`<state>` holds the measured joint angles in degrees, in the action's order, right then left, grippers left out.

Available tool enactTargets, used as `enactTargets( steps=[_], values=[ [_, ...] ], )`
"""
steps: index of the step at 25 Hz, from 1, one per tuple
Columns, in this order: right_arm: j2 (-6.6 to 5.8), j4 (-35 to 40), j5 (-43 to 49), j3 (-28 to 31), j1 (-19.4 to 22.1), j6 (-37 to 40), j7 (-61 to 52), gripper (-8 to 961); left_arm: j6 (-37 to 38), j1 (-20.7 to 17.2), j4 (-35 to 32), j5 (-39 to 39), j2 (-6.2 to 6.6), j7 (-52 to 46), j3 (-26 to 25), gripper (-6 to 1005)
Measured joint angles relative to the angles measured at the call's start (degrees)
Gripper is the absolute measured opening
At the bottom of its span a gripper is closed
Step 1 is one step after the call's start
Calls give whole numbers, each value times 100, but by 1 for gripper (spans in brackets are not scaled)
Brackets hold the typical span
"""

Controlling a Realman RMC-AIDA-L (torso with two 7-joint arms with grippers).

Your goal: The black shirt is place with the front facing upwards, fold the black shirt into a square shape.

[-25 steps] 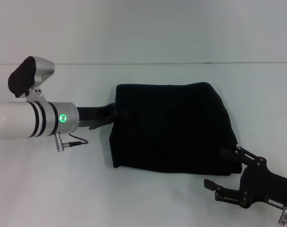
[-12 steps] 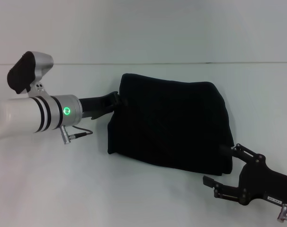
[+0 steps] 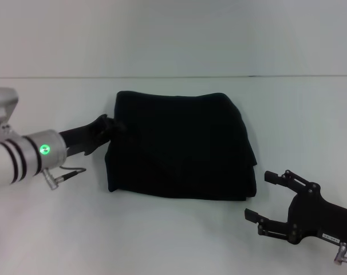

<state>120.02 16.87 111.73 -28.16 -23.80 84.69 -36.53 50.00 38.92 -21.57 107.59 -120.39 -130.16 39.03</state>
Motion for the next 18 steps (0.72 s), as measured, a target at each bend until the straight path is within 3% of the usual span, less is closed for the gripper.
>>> enactTargets(
  steps=[11, 15, 18],
  values=[
    [3, 0, -3, 15, -83, -14, -18, 946, 410, -268, 110, -590, -48, 465, -1, 89],
    [3, 0, -3, 66, -92, -14, -19, 946, 842, -321, 70, -563, 91, 933, 19, 90],
    [3, -10, -2, 122, -92, -14, -19, 946, 1155, -441, 18, -576, 212, 1186, -7, 269]
  ],
)
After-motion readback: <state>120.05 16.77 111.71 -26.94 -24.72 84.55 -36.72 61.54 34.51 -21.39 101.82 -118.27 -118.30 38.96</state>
